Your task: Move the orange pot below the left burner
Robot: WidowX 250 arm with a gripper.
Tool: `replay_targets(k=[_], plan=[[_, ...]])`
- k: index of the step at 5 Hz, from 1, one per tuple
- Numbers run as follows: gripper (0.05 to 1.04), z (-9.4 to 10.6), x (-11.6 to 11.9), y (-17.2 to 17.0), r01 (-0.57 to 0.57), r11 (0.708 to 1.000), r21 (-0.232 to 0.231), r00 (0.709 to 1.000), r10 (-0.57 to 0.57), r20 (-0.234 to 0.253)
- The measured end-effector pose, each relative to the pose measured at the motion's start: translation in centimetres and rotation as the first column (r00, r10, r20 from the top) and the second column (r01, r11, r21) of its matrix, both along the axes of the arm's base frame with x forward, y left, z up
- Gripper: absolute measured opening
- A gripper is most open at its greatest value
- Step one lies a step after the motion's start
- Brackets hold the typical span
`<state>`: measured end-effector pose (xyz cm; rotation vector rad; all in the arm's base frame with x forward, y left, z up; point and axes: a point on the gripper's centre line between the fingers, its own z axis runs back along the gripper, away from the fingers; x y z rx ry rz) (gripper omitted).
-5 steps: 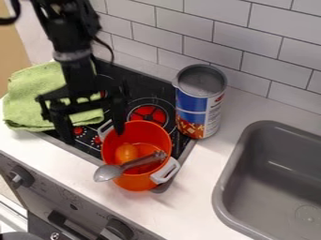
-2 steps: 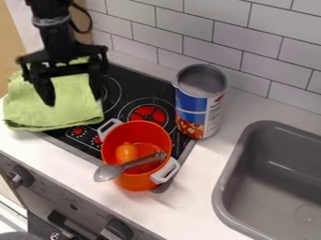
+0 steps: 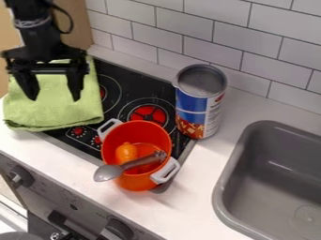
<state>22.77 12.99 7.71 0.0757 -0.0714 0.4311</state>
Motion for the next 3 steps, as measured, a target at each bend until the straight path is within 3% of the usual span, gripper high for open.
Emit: replay_targets(k=[1,3], plan=[[0.999,0.0,0.9,-2.2,0.096,0.995,0.012,0.995,-0.097,0.014],[0.999,1.2,2.1,-7.3,0.164,0.986,-0.024,0.983,-0.161,0.093]])
